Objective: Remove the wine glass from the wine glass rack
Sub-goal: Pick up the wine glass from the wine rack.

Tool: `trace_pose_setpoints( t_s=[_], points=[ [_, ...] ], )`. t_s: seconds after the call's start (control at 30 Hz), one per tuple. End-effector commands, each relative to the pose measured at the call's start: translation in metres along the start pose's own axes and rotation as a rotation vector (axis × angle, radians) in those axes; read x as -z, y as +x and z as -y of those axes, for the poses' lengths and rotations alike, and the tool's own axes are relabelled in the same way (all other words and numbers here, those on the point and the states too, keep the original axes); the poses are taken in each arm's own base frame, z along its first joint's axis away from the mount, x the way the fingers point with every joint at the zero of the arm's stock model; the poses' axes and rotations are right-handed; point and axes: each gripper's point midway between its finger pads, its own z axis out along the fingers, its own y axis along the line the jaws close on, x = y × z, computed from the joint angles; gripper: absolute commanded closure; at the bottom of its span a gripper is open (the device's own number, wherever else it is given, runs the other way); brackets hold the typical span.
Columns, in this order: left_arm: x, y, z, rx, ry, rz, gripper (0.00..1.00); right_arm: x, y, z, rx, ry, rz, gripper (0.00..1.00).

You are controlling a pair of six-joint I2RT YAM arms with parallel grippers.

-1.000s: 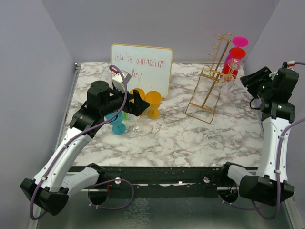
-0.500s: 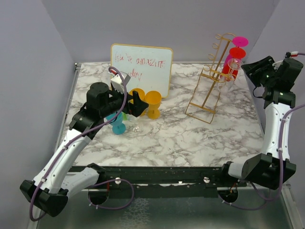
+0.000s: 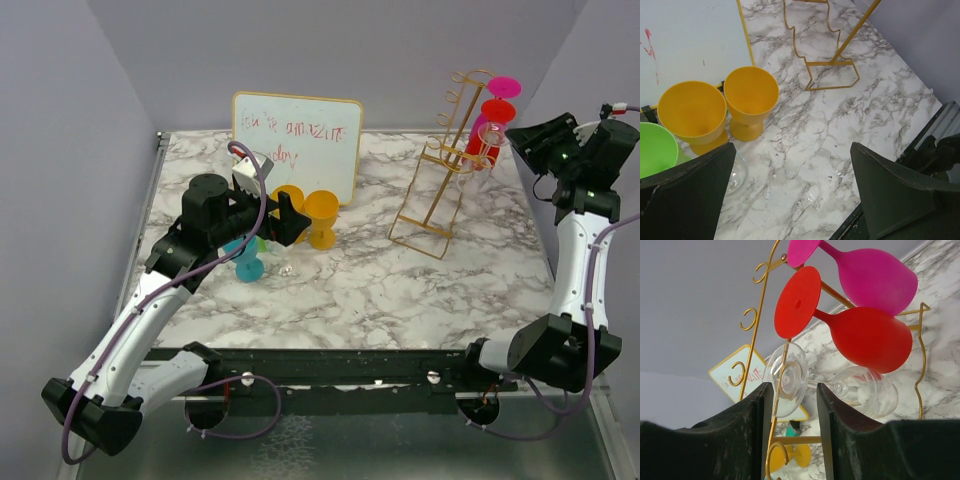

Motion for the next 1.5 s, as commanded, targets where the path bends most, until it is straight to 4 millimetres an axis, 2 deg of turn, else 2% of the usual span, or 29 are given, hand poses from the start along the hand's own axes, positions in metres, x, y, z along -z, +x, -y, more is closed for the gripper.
trace_pose_setpoints(
  t_s=[0.0,0.47,0.8,1.27,1.4,1.47],
  points=[
    [0.001,0.0,-0.001,0.0,-0.009,0.002,0.01,-0.006,0.001,0.0,-0.031,-0.036,-0.01,0.56],
    [0.002,-0.001,0.0,0.004,-0.012,0.004,0.01,-0.017,0.01,0.006,-0.113,-0.073,-0.054,0.59],
    [0.003,-0.003,0.002,0.005,-0.005,0.007,0.01,-0.018,0.014,-0.003,-0.138,-0.134,-0.088,0.63],
    [0.003,-0.005,-0.002,0.01,-0.03,0.016,0.01,-0.015,0.016,0.003,-0.172,-0.123,-0.065,0.77],
    [0.0,-0.005,-0.001,0.015,-0.022,0.008,0.01,-0.015,0.015,0.003,-0.176,-0.123,-0.061,0.77],
    [0.0,-0.006,-0.001,0.014,-0.019,0.008,0.01,-0.014,0.013,0.004,-0.179,-0.119,-0.055,0.74]
  ],
)
